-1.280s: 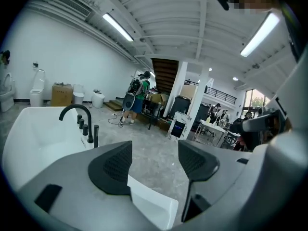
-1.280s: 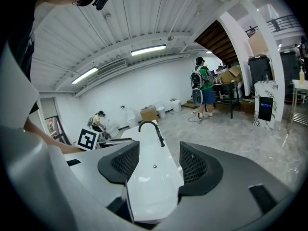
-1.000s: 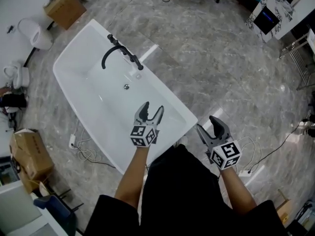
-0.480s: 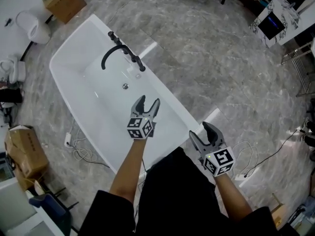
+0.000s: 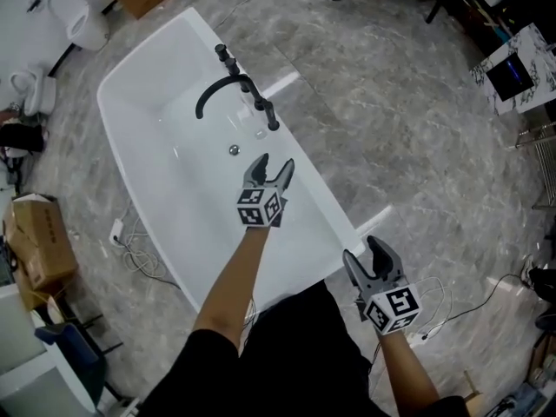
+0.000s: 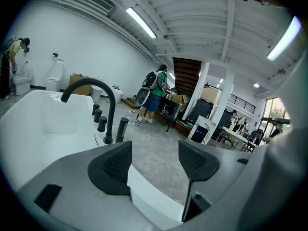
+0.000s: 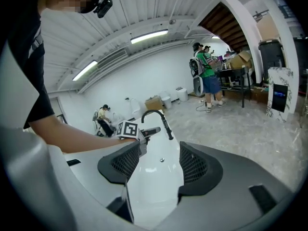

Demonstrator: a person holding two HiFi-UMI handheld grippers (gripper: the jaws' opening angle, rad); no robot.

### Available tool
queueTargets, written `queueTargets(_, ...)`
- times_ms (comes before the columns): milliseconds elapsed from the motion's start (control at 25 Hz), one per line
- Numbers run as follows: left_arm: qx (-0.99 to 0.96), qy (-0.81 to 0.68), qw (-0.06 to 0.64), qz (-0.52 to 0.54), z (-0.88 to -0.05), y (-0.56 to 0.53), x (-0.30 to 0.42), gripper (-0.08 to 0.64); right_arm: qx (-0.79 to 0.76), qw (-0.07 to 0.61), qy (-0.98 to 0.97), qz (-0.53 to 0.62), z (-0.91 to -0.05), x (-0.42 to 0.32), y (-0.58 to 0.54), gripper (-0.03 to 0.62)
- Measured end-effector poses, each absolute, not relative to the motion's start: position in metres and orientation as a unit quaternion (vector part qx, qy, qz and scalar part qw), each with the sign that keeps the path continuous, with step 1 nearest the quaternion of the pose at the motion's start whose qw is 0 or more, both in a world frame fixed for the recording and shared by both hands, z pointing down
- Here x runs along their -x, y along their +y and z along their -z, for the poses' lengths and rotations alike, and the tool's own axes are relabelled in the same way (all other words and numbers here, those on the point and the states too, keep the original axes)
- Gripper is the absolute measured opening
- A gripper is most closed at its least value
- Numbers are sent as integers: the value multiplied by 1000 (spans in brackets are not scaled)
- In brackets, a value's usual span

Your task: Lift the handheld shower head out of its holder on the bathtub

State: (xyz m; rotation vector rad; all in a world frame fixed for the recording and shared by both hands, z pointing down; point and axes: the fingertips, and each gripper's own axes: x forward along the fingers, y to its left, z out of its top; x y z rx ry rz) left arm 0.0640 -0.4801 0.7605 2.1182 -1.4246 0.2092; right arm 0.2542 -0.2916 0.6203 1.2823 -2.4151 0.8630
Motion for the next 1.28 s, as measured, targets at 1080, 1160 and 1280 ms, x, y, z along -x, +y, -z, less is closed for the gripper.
queueTargets(1080,-759,-566,314,-72,-849,-633,-2,279,-400,171,-834,-340,-700,-224,-293,230)
queueTargets(1160,-764,-561,306,-83,-850,-639,-3,278,-405,167,-832,-339,-702,-229,-297,230)
queueTargets(1280,-768,-556,302,-105,-858,-641,-5,279,-415,164,-828,-341,-701,-236,-301,230)
